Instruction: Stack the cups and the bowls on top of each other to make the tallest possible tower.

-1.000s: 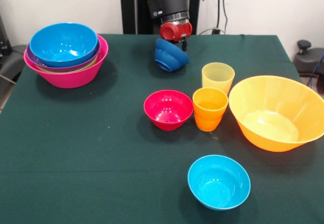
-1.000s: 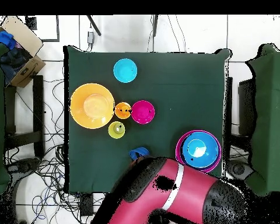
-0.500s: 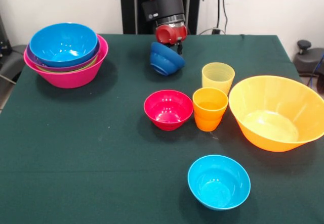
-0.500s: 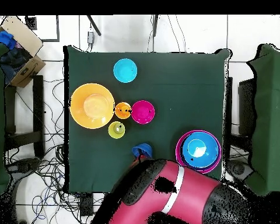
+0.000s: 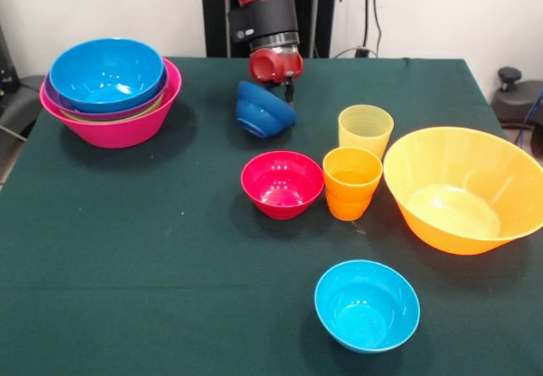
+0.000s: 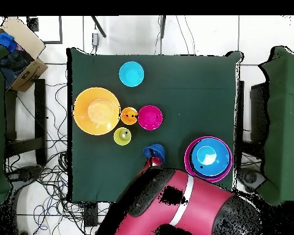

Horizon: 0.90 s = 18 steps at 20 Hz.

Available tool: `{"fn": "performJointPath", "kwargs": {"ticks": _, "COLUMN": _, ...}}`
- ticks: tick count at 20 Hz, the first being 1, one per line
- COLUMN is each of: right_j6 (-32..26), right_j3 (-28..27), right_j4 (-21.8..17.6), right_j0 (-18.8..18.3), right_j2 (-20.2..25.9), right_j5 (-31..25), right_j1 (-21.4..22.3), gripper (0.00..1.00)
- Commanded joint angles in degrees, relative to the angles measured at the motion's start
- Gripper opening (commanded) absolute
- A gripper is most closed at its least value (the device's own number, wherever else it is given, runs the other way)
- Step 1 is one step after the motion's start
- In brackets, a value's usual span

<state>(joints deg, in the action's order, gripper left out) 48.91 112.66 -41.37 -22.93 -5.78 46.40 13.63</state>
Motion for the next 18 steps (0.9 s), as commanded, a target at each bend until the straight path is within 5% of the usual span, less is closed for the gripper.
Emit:
{"fn": "performJointPath", "kwargs": {"ticks": 1, "right_j6": 9.3, "right_j3": -19.5, "right_j4": 1.3, "right_j0": -1.1, "right_j2": 3.7, "right_j5": -15.9, "right_j1": -2.3, "gripper": 1.0}}
{"fn": "performJointPath", "kwargs": {"ticks": 6, "right_j6": 12.1, "right_j3": -19.3, "right_j4": -1.4, "right_j0": -2.1, "right_j2": 5.5, "right_j5": -18.8, "right_j1": -2.1, "gripper": 1.0}}
{"fn": "performJointPath", "kwargs": {"ticks": 7, "right_j6": 12.5, "right_j3": -19.4, "right_j4": -1.5, "right_j0": -1.7, "right_j2": 5.1, "right_j5": -19.1, "right_j1": -2.2, "gripper": 0.0}}
{"fn": "performJointPath", "kwargs": {"ticks": 13, "right_j6": 16.2, "right_j3": -17.3, "right_j4": -6.9, "right_j0": -7.0, "right_j2": 11.7, "right_j5": -25.8, "right_j1": -0.4, "gripper": 0.0}}
{"fn": "performJointPath", "kwargs": {"ticks": 18, "right_j6": 16.3, "right_j3": -17.7, "right_j4": -7.1, "right_j0": -7.4, "right_j2": 12.4, "right_j5": -26.4, "right_j1": -0.3, "gripper": 0.0}}
